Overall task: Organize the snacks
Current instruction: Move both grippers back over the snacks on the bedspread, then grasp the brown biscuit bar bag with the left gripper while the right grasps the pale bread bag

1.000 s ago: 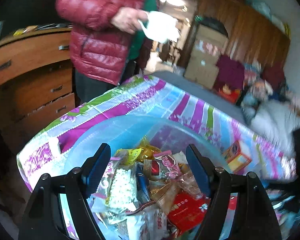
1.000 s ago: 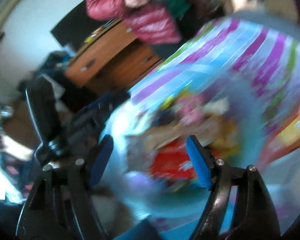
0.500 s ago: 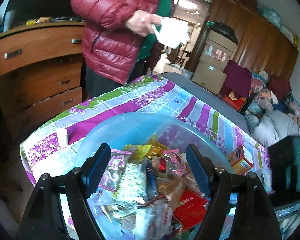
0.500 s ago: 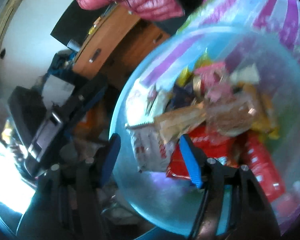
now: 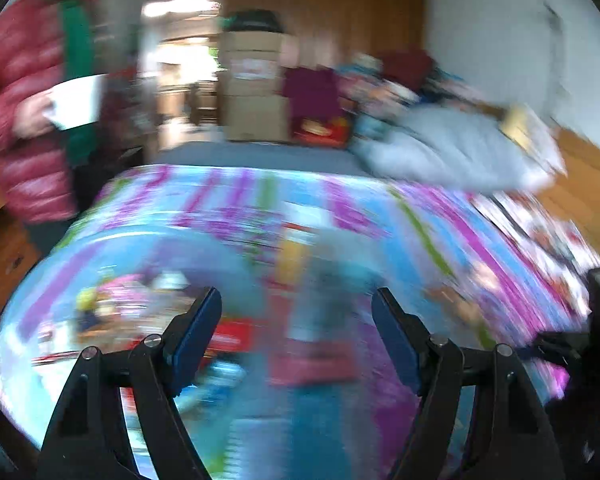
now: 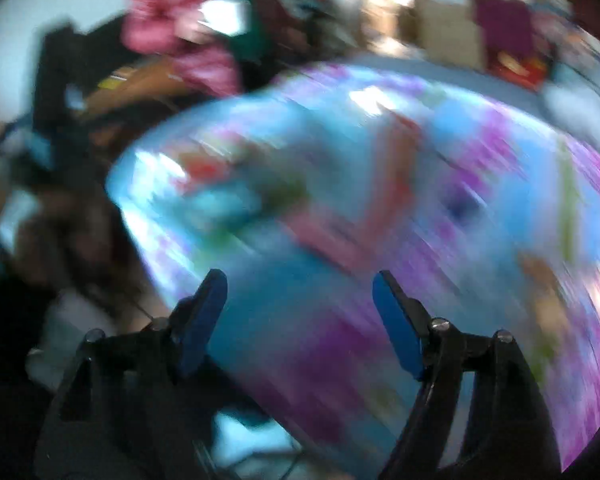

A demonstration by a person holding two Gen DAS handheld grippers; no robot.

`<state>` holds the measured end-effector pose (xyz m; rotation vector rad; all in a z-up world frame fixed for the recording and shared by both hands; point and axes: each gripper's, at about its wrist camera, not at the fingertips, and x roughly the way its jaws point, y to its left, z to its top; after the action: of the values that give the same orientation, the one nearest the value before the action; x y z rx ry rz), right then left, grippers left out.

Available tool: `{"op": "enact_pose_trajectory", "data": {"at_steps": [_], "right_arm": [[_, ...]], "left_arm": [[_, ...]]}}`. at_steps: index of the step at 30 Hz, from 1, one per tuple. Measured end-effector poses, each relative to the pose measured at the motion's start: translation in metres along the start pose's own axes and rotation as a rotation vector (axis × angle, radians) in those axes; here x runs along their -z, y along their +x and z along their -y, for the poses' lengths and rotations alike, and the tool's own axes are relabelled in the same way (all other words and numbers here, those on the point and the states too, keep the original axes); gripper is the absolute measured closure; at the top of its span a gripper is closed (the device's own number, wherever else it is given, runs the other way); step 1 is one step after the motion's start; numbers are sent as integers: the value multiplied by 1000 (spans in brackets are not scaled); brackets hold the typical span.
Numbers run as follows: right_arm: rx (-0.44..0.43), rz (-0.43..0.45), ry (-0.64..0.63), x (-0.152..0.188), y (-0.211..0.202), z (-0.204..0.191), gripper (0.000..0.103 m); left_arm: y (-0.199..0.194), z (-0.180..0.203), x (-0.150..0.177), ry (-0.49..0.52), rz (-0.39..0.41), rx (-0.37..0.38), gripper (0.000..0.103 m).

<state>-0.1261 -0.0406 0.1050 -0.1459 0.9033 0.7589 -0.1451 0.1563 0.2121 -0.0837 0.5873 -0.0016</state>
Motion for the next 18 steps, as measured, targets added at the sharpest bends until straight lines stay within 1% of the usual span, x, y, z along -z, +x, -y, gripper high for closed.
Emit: {"op": "enact_pose_trajectory", "data": {"at_steps": [3, 4, 6, 8, 10, 12, 15, 16, 18], "right_arm": [[87, -48, 124, 26, -3, 62, 27], [119, -50, 157, 32, -4, 88, 27], [157, -51, 188, 29, -2, 120, 27], [183, -52, 205, 21, 5, 150, 27], [197, -77, 204, 7, 27, 179, 27], [197, -105, 188, -4, 48, 197, 27], [167, -179, 158, -14, 80, 218, 27], [162, -189, 145, -17, 89, 222, 26], [157, -213, 122, -18, 103, 228, 18]], "left_arm": [[23, 62, 13, 116, -68, 116, 24], [29, 73, 17, 127, -86, 134, 24], [50, 99, 28, 149, -149, 181, 24], [69, 118, 36, 178, -200, 204, 24], [90, 133, 45, 186, -266, 245, 24], [108, 143, 50, 207, -309, 252, 24], [135, 153, 57, 224, -370, 254, 24], [146, 156, 57, 224, -388, 254, 24], [158, 158, 57, 225, -404, 250, 24]]}}
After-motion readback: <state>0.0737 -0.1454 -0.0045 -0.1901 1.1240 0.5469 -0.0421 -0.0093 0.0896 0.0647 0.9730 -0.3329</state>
